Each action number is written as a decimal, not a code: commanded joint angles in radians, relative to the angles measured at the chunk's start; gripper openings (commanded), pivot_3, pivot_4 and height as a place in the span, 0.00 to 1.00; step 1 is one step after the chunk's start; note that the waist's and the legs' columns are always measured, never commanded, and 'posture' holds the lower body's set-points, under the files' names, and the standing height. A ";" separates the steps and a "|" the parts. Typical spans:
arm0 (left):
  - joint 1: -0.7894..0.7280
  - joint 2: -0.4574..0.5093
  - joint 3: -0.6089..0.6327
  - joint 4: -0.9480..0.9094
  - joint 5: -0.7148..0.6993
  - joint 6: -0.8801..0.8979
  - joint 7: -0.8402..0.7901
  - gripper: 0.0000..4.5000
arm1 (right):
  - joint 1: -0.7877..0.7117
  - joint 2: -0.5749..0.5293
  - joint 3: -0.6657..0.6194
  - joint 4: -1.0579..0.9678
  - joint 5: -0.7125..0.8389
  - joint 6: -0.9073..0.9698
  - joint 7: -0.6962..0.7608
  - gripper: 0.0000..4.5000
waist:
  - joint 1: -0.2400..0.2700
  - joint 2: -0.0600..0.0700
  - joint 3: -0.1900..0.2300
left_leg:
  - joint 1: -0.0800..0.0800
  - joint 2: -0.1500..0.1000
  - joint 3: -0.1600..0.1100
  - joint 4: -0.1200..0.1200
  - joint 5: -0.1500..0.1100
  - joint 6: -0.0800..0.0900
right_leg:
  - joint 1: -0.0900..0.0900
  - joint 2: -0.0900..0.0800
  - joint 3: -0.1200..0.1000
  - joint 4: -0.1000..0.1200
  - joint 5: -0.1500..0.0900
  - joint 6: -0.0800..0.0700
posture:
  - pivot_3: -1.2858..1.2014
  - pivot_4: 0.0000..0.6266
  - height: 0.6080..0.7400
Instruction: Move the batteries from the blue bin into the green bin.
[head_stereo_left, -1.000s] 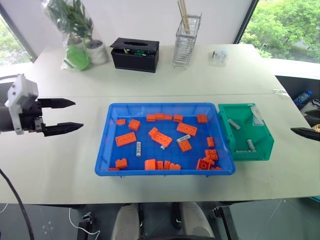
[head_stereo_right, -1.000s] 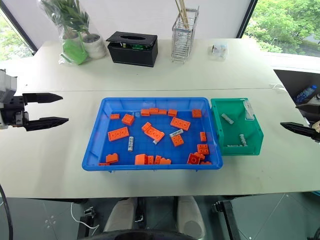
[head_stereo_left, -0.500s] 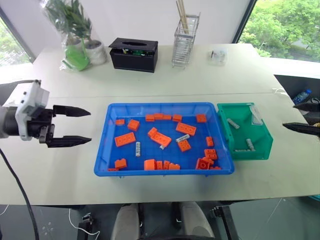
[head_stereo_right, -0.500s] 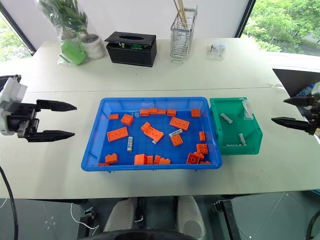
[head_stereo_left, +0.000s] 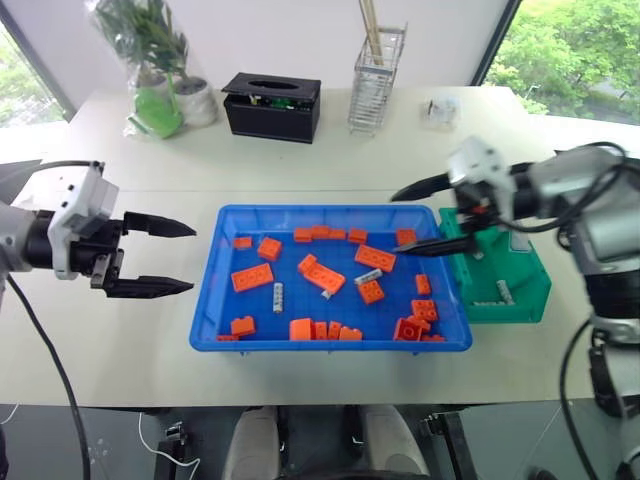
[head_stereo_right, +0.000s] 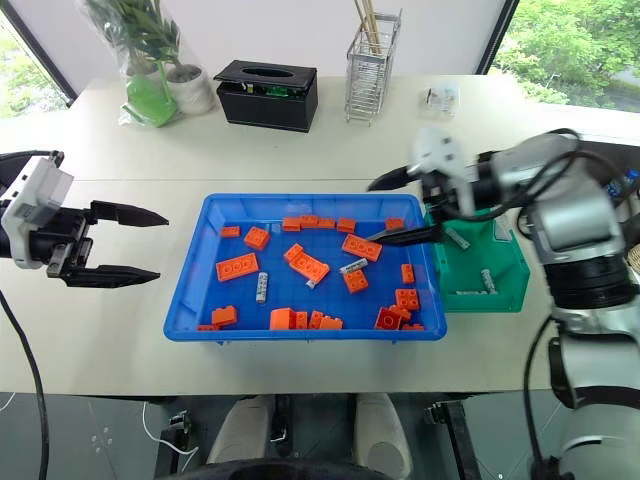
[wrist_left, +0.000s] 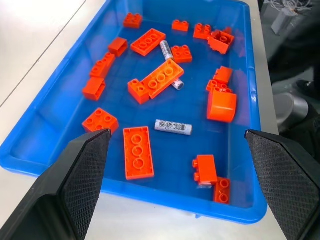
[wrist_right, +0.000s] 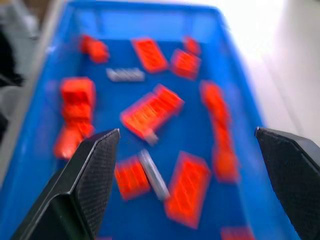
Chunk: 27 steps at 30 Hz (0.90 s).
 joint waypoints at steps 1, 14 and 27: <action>-0.027 -0.004 -0.006 -0.015 -0.015 -0.003 -0.005 1.00 | -0.064 0.118 0.100 -0.047 -0.037 0.055 -0.081 0.99 | -0.003 0.000 0.000 | -0.001 0.000 0.000 0.000 0.000 0.000 | 0.000 0.000 0.000 0.000 0.000 0.000 | 0.52 0.24 0.97; 0.001 -0.025 -0.001 -0.036 -0.018 -0.009 0.019 1.00 | -0.113 0.414 0.330 0.063 -0.177 0.232 -0.280 0.99 | -0.007 -0.001 -0.001 | -0.001 0.000 -0.001 0.001 0.000 0.000 | -0.001 0.000 0.000 0.001 0.002 0.003 | 0.52 0.24 0.97; 0.053 -0.018 0.025 -0.083 -0.046 0.012 0.041 1.00 | -0.027 0.413 0.447 0.061 -0.245 0.143 -0.262 0.99 | -0.008 -0.002 -0.001 | -0.001 0.000 -0.001 0.001 0.001 -0.001 | -0.001 0.001 -0.001 0.001 0.002 0.003 | 0.52 0.24 0.97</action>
